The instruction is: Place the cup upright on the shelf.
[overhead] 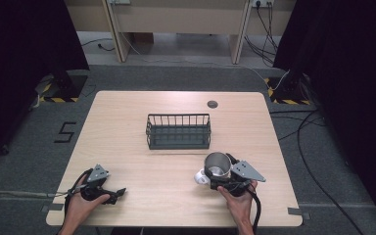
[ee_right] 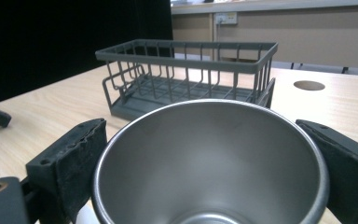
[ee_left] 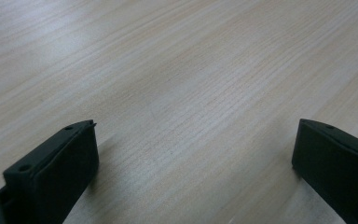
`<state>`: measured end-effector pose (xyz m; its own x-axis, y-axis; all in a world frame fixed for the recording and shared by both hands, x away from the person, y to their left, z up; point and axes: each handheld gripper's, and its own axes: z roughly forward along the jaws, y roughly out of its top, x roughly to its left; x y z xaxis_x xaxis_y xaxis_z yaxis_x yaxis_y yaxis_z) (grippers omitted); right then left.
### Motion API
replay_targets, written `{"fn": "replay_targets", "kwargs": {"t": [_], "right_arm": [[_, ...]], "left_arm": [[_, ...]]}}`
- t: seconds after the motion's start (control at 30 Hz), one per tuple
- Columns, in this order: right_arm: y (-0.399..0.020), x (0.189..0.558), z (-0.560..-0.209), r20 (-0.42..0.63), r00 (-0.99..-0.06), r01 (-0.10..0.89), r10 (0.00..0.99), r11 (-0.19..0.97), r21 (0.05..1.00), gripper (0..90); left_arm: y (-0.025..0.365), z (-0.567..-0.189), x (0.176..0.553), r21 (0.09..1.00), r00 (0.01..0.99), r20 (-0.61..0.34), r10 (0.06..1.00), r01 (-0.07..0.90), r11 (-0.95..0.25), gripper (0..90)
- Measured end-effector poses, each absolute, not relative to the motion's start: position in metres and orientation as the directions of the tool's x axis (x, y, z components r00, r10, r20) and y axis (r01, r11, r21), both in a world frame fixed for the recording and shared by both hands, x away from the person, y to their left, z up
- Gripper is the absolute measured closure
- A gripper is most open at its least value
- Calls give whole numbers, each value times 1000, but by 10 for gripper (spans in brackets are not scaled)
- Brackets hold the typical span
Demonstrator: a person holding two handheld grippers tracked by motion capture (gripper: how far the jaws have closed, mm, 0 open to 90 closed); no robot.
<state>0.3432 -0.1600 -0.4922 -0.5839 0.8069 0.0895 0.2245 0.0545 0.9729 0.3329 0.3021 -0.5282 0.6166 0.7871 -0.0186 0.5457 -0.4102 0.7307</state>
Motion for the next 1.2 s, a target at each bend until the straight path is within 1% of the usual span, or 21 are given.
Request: {"fn": "replay_targets", "kwargs": {"t": [0.87, 1.2], "right_arm": [[-146, 358, -442, 85, -531, 235, 843, 50, 971, 58], [-132, 368, -422, 98, -536, 234, 838, 37, 972, 58]], "left_arm": [[302, -528, 333, 731, 615, -19, 788, 546, -409, 0], [302, -528, 333, 730, 616, -18, 787, 546, -410, 0]]}}
